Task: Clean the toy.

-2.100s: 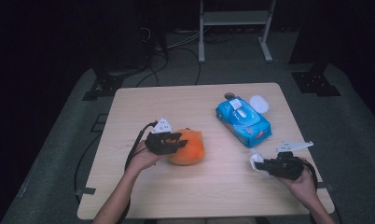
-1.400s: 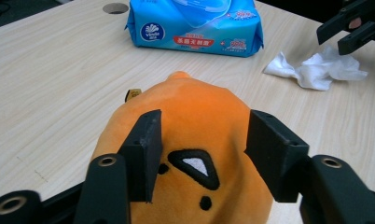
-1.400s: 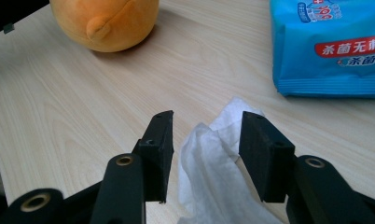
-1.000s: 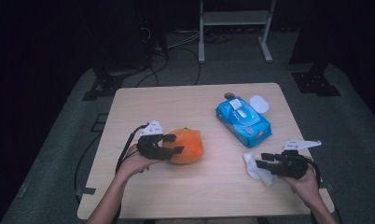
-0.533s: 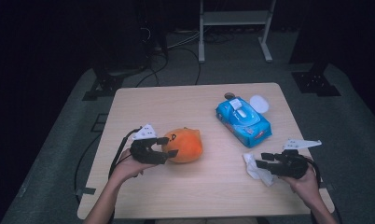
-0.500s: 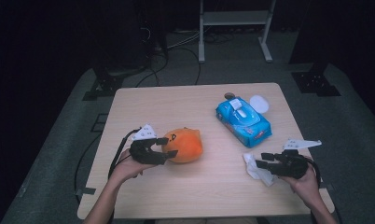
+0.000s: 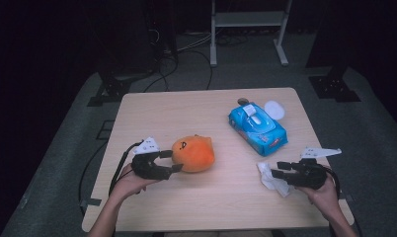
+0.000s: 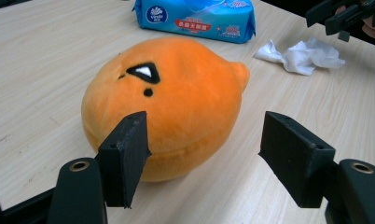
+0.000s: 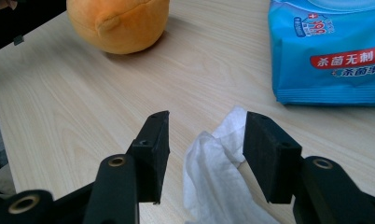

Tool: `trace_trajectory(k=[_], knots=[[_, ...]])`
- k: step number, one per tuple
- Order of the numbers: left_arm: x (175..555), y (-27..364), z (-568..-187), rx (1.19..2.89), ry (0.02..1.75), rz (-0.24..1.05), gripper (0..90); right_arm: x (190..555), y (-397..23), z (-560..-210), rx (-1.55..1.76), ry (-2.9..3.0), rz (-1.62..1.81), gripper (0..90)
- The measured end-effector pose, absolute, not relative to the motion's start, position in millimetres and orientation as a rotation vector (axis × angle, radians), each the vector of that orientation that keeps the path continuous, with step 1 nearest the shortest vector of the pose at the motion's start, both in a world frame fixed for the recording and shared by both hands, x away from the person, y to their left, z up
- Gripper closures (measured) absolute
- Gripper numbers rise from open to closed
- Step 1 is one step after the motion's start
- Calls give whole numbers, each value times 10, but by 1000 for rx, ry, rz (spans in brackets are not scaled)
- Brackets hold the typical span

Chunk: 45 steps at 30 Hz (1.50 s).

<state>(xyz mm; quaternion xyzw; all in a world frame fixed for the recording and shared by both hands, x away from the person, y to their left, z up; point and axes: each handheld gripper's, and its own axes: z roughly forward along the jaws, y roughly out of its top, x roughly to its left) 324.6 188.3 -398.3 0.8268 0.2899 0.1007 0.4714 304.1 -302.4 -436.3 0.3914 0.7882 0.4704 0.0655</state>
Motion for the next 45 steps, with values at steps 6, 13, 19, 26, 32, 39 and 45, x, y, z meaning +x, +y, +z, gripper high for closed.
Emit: trace_trajectory(k=[6, 13, 19, 26, 32, 39, 45], knots=[[3201, 1942, -4039, 2026, 724, 245, 311, 3038, -3018, -4362, 1181, 2379, 1419, 491], [3148, 2019, -4102, 2019, 745, 239, 299, 3039, -3017, -4366, 1182, 2381, 1418, 489], [3104, 2068, -4166, 2016, 761, 230, 289, 3038, -3013, -4363, 1183, 2381, 1419, 484], [3064, 2112, -4218, 2017, 776, 226, 275, 3037, -3016, -4365, 1181, 2382, 1420, 482], [3037, 2138, -4278, 2023, 787, 212, 264, 3034, -3019, -4364, 1183, 2381, 1420, 481], [3009, 2181, -4335, 2022, 806, 207, 249, 3033, -3020, -4364, 1187, 2381, 1421, 479], [2984, 2223, -4377, 2018, 818, 206, 238, 3036, -3014, -4367, 1182, 2384, 1418, 474]])
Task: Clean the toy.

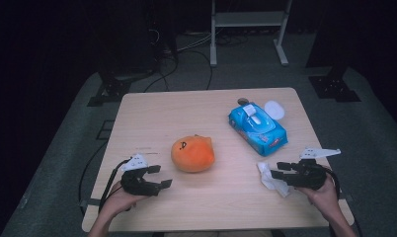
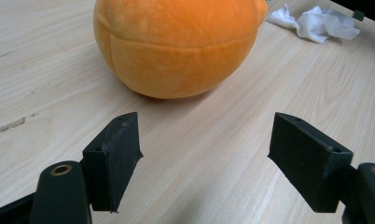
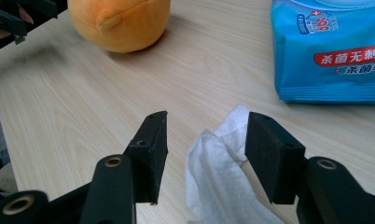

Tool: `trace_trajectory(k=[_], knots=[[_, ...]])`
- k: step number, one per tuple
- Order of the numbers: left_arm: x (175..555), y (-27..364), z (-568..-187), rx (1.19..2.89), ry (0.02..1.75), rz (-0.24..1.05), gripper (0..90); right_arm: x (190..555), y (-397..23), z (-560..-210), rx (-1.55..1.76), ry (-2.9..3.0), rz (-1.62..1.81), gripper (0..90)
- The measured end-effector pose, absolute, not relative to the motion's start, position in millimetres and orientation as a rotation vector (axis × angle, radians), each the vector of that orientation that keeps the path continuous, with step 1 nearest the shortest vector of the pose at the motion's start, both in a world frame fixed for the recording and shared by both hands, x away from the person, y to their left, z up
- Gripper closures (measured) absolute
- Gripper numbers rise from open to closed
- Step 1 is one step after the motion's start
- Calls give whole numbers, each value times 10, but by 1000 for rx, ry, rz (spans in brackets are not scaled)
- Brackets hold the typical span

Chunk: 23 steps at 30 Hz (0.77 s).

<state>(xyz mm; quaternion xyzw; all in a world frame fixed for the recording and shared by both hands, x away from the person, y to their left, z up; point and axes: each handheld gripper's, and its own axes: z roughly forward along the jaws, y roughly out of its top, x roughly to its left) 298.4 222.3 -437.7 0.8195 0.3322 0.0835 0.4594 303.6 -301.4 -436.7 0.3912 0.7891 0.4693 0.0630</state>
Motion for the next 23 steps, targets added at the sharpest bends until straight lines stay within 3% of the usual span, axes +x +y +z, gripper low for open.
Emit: trace_trajectory(k=[23], knots=[[2912, 2350, -4581, 1999, 872, 203, 178, 3043, -3005, -4386, 1180, 2390, 1415, 463]])
